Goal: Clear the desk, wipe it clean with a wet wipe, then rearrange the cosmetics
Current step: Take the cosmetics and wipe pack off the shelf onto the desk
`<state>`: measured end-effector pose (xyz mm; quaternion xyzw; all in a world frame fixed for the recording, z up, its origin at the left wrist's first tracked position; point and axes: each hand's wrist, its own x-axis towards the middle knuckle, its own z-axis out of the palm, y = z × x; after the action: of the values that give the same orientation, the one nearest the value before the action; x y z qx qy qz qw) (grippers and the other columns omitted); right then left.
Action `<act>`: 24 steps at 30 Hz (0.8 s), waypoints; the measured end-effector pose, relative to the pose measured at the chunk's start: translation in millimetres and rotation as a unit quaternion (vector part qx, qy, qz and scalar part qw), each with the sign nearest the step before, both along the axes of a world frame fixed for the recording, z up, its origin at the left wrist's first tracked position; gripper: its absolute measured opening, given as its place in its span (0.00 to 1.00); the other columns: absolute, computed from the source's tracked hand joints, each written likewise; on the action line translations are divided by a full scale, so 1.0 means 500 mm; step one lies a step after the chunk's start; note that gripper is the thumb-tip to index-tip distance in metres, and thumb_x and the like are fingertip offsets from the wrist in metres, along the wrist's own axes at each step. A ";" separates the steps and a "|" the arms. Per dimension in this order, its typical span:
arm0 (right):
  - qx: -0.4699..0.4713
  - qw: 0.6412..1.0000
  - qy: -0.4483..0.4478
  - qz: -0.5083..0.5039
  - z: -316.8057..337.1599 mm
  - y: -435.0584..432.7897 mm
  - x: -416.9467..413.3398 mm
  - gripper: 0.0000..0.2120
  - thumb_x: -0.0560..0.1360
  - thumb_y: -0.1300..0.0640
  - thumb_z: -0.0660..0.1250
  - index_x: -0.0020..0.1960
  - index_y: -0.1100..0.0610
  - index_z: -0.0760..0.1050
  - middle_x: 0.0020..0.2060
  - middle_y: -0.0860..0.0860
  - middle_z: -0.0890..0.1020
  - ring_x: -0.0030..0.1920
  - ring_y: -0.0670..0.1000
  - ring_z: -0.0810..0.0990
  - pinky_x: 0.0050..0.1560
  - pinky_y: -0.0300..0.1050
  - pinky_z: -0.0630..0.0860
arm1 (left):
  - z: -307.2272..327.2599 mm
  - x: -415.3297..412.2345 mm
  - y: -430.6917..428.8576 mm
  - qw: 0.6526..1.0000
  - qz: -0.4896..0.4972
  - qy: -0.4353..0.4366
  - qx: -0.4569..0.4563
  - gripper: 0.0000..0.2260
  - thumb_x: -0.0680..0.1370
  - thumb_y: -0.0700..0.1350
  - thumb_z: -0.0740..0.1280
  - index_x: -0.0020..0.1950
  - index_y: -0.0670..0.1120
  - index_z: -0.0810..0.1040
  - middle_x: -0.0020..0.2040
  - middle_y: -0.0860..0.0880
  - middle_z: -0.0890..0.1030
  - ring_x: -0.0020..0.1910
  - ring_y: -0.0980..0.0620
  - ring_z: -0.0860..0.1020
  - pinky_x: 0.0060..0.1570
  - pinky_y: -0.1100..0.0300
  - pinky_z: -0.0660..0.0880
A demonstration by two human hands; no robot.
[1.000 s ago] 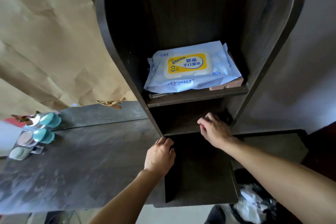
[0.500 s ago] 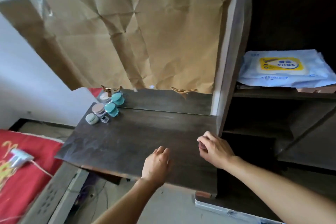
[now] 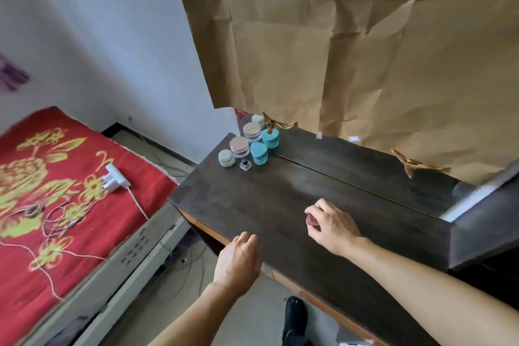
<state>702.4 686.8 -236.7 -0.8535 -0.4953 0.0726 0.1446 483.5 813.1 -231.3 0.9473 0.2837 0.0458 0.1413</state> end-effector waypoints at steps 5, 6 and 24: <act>-0.024 0.999 0.028 0.009 -0.038 0.180 0.044 0.12 0.74 0.50 0.64 0.56 0.50 0.74 0.52 0.49 0.74 0.52 0.53 0.77 0.43 0.44 0.72 | -0.027 0.044 0.139 0.999 0.026 0.039 -0.014 0.07 0.76 0.47 0.59 0.49 0.47 0.74 0.47 0.49 0.75 0.49 0.47 0.76 0.41 0.52 0.74; -0.030 0.999 0.037 0.003 -0.047 0.213 0.056 0.11 0.74 0.50 0.64 0.56 0.51 0.74 0.52 0.49 0.74 0.52 0.53 0.77 0.42 0.44 0.71 | -0.034 0.056 0.166 0.998 0.029 0.048 -0.019 0.07 0.76 0.47 0.59 0.50 0.47 0.73 0.48 0.50 0.75 0.50 0.47 0.76 0.42 0.52 0.74; -0.127 0.984 0.013 -0.128 -0.166 0.563 0.180 0.16 0.76 0.54 0.65 0.62 0.54 0.68 0.59 0.54 0.72 0.59 0.53 0.72 0.50 0.46 0.75 | -0.221 0.226 0.433 0.983 -0.147 0.106 -0.004 0.12 0.63 0.46 0.72 0.45 0.46 0.79 0.51 0.44 0.79 0.51 0.42 0.79 0.47 0.54 0.78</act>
<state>792.3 968.3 -319.9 -0.9203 -0.3668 0.1266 0.0499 596.6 1029.6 -341.9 0.9776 0.1547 -0.0778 0.1194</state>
